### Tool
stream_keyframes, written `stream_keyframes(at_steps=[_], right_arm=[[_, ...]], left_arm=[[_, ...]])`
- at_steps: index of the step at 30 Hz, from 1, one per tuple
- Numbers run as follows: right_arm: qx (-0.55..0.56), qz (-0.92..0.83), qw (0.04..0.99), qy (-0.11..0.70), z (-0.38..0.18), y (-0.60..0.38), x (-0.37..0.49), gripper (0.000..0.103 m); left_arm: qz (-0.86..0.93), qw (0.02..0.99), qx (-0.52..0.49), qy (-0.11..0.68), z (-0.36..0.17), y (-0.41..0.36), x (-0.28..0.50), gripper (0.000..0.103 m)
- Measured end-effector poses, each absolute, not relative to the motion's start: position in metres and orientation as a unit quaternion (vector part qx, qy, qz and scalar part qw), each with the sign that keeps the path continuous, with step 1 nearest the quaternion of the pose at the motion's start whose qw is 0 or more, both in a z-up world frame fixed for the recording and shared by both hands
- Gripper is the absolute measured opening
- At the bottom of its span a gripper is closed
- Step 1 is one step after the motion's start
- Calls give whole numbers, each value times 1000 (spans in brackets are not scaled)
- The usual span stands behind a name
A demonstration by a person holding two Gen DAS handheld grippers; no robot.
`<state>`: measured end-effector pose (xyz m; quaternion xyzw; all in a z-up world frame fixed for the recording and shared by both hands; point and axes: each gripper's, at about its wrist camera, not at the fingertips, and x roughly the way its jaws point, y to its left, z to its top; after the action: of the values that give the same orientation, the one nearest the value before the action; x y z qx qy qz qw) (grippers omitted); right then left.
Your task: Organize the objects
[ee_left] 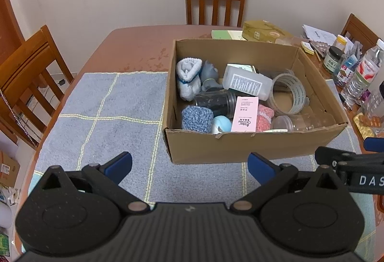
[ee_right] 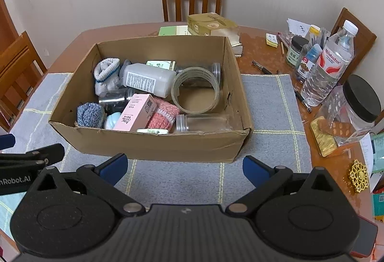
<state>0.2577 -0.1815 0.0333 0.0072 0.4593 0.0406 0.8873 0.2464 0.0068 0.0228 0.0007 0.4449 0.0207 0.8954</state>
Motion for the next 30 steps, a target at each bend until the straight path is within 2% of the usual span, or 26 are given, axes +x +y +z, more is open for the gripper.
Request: stream_keyframes(at_steps=[30], right_arm=[[16,34,886,463,34,-188,258,103]], left_arm=[[14,897,3,442,28,-2,248,102]])
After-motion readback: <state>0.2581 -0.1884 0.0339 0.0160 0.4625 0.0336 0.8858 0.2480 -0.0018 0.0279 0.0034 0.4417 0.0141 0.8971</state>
